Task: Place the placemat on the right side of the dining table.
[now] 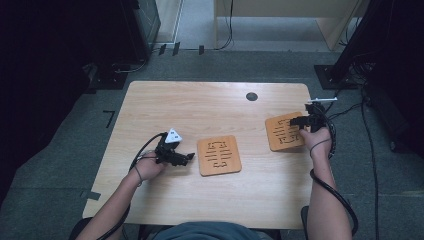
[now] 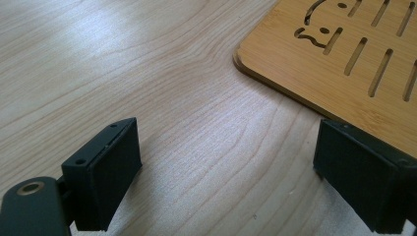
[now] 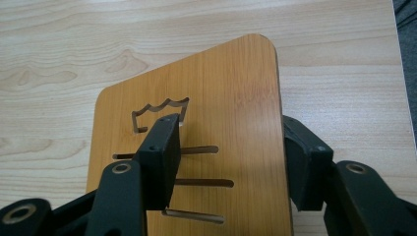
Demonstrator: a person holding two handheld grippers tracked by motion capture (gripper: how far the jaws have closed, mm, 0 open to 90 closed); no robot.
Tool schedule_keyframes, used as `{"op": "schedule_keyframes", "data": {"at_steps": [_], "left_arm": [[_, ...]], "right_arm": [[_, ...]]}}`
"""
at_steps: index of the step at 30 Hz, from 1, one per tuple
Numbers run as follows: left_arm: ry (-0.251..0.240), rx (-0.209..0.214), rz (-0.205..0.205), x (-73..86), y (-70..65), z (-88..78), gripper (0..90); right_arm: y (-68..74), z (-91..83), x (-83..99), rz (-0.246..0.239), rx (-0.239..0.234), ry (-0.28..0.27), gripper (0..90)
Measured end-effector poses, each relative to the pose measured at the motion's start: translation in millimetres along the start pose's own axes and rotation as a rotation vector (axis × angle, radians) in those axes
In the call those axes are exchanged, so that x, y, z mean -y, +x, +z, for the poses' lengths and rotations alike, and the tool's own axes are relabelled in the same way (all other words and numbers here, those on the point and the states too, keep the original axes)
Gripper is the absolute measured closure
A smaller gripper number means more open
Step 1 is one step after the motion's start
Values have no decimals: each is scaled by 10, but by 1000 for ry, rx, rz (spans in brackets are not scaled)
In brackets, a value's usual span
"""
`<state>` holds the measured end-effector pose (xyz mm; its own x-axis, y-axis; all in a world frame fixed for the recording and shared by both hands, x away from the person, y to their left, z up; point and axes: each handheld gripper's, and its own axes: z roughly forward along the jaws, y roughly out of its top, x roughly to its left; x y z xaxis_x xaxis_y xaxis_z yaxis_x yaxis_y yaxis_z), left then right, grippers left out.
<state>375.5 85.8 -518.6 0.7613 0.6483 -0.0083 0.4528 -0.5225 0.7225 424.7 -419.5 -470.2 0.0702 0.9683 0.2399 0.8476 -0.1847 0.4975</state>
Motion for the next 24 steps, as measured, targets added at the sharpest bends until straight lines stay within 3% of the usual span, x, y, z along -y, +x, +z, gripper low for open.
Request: {"op": "schedule_keyframes", "data": {"at_steps": [24], "left_arm": [[2,0,1,-9,-1,9,97]], "right_arm": [[-85,127,35,24,-14,-9,447]]}}
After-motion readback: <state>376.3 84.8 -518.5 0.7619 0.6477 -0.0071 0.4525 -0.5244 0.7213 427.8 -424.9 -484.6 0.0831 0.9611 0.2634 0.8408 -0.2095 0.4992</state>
